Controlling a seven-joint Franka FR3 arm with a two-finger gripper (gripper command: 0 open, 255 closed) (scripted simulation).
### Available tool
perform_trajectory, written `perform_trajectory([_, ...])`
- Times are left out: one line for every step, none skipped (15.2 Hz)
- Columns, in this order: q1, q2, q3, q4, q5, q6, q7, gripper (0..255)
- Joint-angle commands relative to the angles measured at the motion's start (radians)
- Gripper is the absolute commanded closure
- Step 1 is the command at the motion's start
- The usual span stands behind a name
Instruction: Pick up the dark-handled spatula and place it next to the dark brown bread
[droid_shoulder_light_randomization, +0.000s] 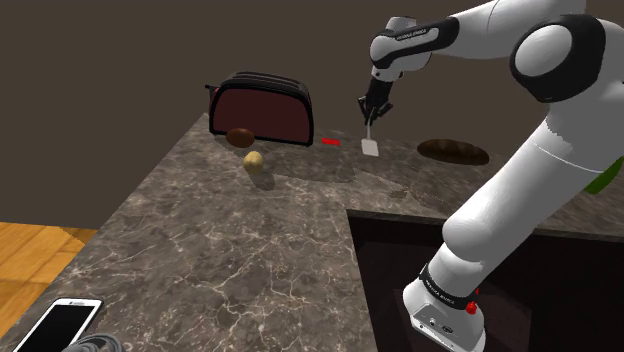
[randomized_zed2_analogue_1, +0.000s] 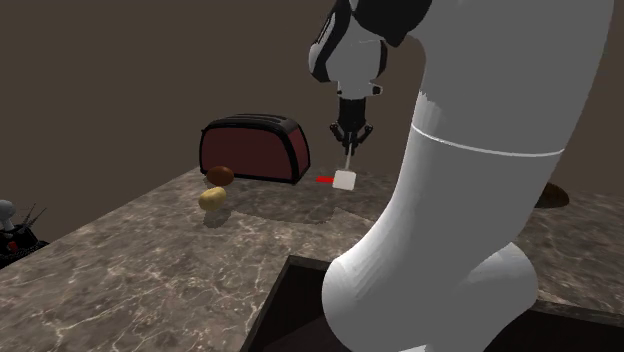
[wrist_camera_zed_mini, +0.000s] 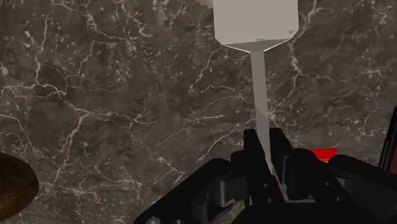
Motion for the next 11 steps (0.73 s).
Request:
perform_trajectory([-0.022, 0.039, -0.029, 0.038, 0.009, 0.002, -0.056, 255])
perform_trajectory([-0.033, 0.057, -0.041, 0.059, 0.015, -0.001, -0.081, 255])
perform_trajectory([-0.043, 0.076, -0.053, 0.082, 0.021, -0.004, -0.106, 255])
perform_trajectory([-0.054, 0.096, -0.064, 0.105, 0.028, -0.008, -0.131, 255])
perform_trajectory([-0.066, 0.118, -0.075, 0.13, 0.035, -0.012, -0.156, 255])
perform_trajectory([-0.077, 0.14, -0.086, 0.157, 0.044, -0.017, -0.181, 255])
perform_trajectory([-0.09, 0.163, -0.096, 0.184, 0.053, -0.023, -0.205, 255])
perform_trajectory([-0.102, 0.186, -0.105, 0.213, 0.062, -0.029, -0.23, 255])
perform_trajectory([-0.116, 0.211, -0.114, 0.244, 0.072, -0.036, -0.254, 255])
perform_trajectory([-0.129, 0.237, -0.122, 0.276, 0.083, -0.044, -0.278, 255])
perform_trajectory([-0.144, 0.264, -0.13, 0.31, 0.094, -0.053, -0.302, 255])
